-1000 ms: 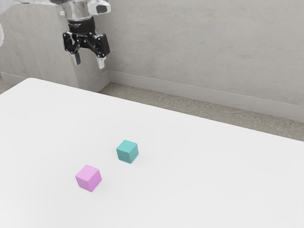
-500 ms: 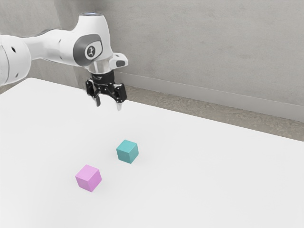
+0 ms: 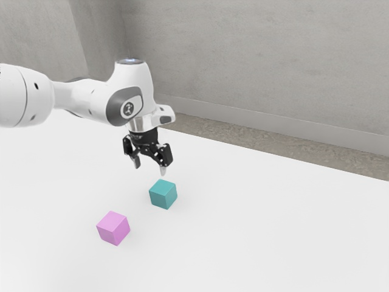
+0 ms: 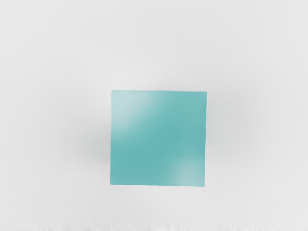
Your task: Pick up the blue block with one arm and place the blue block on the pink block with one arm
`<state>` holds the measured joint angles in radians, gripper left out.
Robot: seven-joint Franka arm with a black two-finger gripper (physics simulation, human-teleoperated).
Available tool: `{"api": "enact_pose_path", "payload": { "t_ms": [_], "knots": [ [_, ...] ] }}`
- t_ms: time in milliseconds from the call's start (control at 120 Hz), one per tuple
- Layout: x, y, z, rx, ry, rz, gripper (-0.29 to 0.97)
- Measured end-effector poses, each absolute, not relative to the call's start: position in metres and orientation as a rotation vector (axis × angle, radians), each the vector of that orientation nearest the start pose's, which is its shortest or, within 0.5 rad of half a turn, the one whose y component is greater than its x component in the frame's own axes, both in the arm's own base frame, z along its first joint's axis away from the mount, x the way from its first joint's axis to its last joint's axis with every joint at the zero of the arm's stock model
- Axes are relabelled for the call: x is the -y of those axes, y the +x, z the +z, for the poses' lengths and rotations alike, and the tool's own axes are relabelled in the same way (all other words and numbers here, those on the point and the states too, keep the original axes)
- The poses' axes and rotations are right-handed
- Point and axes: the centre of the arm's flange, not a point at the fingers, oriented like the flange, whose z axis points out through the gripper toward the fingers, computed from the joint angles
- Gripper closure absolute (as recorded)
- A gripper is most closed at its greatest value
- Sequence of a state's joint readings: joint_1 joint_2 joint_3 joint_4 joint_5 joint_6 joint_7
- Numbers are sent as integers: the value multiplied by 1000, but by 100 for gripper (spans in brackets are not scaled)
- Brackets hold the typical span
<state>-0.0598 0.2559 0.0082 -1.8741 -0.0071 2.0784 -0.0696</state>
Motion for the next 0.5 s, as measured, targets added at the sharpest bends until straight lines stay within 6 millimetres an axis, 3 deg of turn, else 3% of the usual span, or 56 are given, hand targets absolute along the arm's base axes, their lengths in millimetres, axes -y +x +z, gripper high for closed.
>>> {"api": "enact_pose_path", "payload": {
  "t_ms": [133,500],
  "knots": [
    [29,604,359,18,-3139,69,0],
    [32,613,329,-64,-3126,46,0]
  ]
}}
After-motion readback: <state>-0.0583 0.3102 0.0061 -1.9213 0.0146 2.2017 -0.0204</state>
